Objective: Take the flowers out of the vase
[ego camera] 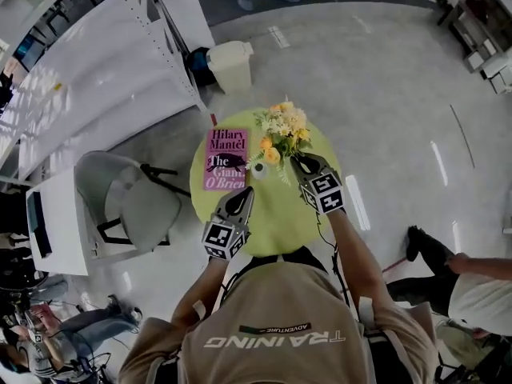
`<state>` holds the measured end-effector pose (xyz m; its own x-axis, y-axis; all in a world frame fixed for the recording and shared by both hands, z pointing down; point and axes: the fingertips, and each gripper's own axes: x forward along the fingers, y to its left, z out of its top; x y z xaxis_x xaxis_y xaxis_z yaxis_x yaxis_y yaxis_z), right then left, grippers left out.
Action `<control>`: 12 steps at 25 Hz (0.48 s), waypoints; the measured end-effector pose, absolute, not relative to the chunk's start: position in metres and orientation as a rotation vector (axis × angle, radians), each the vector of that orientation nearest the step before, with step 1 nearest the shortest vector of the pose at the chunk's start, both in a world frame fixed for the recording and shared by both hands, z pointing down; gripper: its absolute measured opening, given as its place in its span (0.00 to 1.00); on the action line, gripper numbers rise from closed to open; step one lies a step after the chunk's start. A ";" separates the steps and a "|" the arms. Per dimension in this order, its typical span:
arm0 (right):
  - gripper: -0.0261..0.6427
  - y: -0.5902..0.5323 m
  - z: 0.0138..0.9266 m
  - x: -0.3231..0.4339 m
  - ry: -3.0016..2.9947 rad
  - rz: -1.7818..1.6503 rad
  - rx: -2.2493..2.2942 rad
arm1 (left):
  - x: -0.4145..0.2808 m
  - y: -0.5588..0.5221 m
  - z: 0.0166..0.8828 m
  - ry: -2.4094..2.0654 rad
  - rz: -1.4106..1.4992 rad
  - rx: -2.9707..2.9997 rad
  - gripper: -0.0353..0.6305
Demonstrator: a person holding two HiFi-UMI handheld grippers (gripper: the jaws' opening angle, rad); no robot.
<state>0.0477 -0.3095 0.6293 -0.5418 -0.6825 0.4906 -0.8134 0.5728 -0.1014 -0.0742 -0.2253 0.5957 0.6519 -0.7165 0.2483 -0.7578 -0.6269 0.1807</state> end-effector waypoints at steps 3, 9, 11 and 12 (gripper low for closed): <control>0.12 -0.302 0.655 0.063 -2.355 0.520 1.226 | -0.068 -0.228 0.602 -1.166 0.234 2.600 0.06; 0.12 -0.296 0.710 0.084 -2.252 0.736 1.249 | -0.059 -0.237 0.613 -1.145 0.259 2.583 0.06; 0.12 -0.297 0.725 0.088 -2.211 0.795 1.258 | -0.058 -0.240 0.615 -1.142 0.268 2.576 0.06; 0.12 -0.298 0.732 0.089 -2.187 0.810 1.257 | -0.059 -0.241 0.616 -1.143 0.272 2.571 0.06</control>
<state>0.0888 -0.2977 0.7322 -0.4578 -0.5919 0.6634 -0.8813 0.4007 -0.2506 -0.0588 -0.2410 0.6157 0.6632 -0.6874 0.2960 -0.7470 -0.6322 0.2055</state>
